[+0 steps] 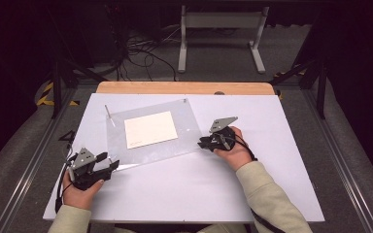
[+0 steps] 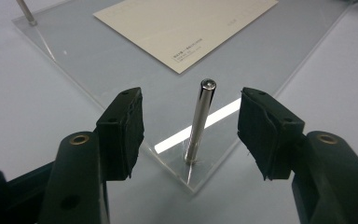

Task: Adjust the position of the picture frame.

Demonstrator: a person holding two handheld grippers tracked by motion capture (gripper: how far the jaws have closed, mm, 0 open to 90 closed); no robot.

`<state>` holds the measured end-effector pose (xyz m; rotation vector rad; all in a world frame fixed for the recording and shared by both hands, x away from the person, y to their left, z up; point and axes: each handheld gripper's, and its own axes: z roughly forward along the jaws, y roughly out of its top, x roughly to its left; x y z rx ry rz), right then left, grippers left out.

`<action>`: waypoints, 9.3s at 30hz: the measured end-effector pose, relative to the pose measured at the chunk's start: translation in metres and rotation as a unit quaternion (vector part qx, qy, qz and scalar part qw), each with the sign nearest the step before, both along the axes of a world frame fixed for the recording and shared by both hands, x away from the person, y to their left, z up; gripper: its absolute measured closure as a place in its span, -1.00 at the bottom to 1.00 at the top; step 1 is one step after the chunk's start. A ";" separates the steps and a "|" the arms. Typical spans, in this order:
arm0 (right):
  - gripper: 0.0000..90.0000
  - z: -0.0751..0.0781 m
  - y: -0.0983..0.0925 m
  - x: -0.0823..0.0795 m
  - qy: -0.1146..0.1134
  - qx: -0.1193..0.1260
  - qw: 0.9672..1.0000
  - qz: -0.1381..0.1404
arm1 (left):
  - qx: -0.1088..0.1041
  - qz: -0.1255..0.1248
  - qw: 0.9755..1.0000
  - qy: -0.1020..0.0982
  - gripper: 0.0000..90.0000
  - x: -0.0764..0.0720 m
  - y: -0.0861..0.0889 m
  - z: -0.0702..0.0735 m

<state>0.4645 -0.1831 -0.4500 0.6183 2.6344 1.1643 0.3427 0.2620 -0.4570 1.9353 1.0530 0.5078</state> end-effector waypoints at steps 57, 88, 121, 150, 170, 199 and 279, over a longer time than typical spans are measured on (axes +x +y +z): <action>0.84 0.002 0.034 -0.123 0.058 -0.024 0.976 0.211 | -0.005 0.028 0.999 0.024 0.86 -0.005 0.024 0.011; 0.84 0.001 0.036 -0.145 0.027 -0.028 0.981 0.192 | 0.007 0.040 0.999 0.026 0.85 0.125 -0.066 0.024; 0.65 0.023 -0.048 -0.099 -0.004 0.082 0.996 -0.027 | 0.003 -0.068 0.998 -0.010 -0.05 0.032 -0.063 0.062; 0.88 -0.001 -0.113 -0.051 0.010 -0.021 0.980 -0.199 | 0.041 -0.125 0.990 0.057 0.03 0.007 -0.059 0.024; 1.00 0.001 -0.078 -0.087 0.066 -0.017 0.993 -0.092 | 0.023 -0.058 0.993 0.099 0.39 0.022 -0.030 0.010; 0.97 0.017 -0.062 -0.123 0.034 0.002 0.997 -0.069 | 0.077 0.024 0.992 0.100 1.00 0.063 -0.049 -0.002; 0.84 0.004 -0.074 -0.163 0.024 -0.023 0.998 0.044 | 0.068 -0.345 0.934 0.067 0.85 -0.038 -0.122 -0.001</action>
